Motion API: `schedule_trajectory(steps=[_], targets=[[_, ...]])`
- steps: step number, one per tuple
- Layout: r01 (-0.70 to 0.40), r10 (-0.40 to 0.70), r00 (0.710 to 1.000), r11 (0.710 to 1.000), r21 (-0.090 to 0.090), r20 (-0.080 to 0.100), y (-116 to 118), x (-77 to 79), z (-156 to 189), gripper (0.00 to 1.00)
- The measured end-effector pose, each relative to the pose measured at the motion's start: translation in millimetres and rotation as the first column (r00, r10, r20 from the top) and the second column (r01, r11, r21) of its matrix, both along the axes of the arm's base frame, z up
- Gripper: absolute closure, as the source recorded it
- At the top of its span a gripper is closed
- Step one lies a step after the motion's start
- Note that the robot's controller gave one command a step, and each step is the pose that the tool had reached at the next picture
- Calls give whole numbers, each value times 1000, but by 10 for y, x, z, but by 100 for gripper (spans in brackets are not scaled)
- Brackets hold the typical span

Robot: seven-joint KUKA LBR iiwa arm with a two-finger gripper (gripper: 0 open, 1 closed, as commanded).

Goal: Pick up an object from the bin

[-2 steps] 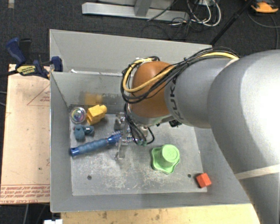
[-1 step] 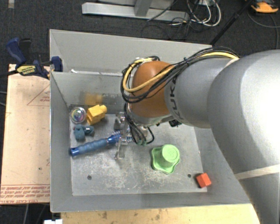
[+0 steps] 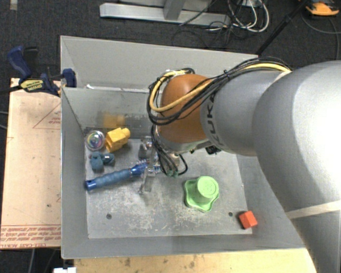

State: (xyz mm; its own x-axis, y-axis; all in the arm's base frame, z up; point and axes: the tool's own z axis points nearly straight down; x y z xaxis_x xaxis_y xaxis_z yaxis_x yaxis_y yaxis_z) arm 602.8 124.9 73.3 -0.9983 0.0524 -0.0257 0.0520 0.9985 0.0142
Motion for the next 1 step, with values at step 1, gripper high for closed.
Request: schedule_trajectory(steps=[1], targets=[[0,0,1000,1000,-1,-1,-7,-4,-7,100]])
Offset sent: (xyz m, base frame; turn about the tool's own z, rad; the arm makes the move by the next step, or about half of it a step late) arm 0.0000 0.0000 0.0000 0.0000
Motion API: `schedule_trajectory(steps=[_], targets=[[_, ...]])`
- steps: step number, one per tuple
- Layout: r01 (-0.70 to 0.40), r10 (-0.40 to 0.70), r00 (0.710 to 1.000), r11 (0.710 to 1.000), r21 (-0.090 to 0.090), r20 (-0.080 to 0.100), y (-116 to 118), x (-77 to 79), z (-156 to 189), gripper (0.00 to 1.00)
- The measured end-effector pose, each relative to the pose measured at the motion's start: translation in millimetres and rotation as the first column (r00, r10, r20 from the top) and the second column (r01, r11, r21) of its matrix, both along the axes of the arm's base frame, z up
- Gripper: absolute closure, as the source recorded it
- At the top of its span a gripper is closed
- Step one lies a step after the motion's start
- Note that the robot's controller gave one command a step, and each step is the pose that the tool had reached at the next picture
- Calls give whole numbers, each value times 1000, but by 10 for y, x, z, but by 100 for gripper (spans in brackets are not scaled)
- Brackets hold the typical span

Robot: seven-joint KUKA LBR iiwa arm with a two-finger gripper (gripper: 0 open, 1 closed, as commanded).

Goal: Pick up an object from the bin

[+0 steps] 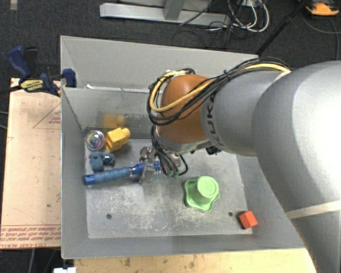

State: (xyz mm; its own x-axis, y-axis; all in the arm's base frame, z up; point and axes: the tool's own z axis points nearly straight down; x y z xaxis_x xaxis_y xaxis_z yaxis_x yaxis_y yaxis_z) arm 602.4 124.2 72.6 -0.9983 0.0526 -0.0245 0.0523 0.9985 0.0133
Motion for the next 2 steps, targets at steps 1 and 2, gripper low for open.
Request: schedule_trajectory(steps=[1,2], targets=[[-1,0,1000,1000,-10,-23,2,4,198,100],[-1,1,1000,1000,-10,-23,3,7,278,100]])
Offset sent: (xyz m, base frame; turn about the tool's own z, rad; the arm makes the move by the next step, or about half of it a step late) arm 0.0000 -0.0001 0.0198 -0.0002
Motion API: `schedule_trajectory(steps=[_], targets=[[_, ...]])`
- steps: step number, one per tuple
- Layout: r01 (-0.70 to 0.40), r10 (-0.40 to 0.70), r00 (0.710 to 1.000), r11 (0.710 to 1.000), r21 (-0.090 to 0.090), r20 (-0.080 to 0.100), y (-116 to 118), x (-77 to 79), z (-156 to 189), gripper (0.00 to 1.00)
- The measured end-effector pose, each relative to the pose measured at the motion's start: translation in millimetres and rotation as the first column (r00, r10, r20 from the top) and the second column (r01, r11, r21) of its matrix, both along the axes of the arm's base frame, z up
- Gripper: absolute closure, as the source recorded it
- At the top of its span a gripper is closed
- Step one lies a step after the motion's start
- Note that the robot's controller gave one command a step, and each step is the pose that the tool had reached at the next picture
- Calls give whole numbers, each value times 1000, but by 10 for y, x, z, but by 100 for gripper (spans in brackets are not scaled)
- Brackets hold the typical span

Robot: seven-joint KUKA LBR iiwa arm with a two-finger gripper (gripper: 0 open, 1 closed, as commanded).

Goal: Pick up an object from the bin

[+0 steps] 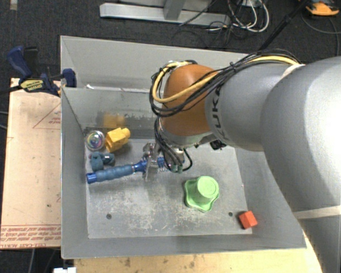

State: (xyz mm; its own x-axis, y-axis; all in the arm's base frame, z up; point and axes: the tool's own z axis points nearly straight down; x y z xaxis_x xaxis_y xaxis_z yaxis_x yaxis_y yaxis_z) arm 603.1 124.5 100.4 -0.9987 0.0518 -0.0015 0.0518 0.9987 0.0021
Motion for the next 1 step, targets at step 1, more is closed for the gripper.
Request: schedule_trajectory(steps=[1], targets=[[0,0,1000,1000,1,4,3,15,544,100]])
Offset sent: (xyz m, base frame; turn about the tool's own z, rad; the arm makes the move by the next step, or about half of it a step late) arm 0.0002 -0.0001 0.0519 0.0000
